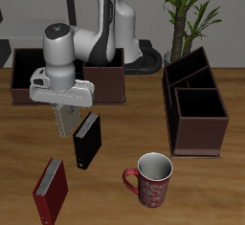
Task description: Place the yellow book into the back desk caddy's right compartment
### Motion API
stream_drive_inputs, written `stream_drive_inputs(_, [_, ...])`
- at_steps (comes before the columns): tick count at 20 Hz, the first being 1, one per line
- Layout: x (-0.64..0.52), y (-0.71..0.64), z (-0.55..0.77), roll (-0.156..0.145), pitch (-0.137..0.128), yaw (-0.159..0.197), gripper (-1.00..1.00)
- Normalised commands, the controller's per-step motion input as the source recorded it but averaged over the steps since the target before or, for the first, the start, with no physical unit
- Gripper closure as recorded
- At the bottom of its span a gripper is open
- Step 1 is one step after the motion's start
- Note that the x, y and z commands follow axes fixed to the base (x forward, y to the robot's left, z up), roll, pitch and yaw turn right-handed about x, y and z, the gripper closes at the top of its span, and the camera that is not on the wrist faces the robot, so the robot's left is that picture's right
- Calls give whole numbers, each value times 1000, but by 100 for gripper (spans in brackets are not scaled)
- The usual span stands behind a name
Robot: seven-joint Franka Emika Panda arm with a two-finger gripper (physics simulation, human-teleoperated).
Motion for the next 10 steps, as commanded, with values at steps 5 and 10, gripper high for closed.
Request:
stream_drive_inputs(5, [48, 108, 272, 15, -30, 12, 100])
stream_drive_inputs(10, [-49, 179, 389, 22, -31, 24, 100])
